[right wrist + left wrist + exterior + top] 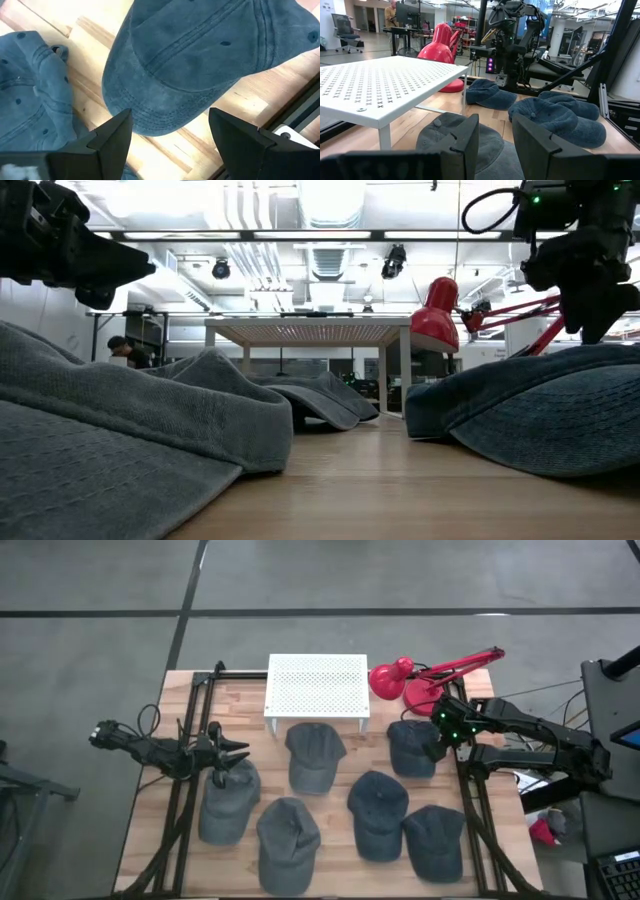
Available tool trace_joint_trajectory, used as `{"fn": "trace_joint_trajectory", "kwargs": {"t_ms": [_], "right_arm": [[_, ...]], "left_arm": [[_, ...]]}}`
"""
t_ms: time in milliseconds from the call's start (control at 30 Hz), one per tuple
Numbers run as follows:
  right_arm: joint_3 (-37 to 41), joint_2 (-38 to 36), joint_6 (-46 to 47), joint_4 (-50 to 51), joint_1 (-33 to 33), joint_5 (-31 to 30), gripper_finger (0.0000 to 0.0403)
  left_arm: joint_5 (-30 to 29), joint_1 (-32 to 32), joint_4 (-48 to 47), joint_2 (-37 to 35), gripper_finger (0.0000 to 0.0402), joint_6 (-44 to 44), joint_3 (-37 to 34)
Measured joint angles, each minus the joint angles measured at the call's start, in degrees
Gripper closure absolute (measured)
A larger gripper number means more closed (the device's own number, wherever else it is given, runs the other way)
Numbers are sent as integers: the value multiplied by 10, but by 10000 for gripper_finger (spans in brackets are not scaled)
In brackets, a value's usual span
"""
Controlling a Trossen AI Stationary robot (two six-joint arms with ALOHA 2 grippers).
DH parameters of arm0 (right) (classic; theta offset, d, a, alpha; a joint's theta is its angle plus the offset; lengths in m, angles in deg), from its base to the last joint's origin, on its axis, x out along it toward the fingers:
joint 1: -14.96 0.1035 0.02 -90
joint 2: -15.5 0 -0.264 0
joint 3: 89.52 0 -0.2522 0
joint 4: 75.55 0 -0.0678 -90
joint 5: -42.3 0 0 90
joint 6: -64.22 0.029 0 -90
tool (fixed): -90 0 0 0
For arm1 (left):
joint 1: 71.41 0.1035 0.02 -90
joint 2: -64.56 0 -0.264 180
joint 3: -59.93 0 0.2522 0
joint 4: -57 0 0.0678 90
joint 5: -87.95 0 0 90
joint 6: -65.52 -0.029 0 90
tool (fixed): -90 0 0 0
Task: Pick & Place hat
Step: Put the top dark blue cap on the shelf
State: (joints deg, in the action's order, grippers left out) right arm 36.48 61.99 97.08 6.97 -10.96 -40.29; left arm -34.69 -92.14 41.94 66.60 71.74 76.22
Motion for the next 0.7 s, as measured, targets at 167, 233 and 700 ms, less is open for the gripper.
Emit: {"fn": "trace_joint_trajectory", "kwargs": {"t_ms": [167,233,700], "right_arm": [[1,25,1,0,0,-31,144],[1,37,2,-1,0,-33,144],[2,131,2,-29,0,-81,144]], "left_arm": [[0,0,0,0,280,0,0],[0,0,0,0,280,0,0],[0,0,0,0,280,3,0]]}}
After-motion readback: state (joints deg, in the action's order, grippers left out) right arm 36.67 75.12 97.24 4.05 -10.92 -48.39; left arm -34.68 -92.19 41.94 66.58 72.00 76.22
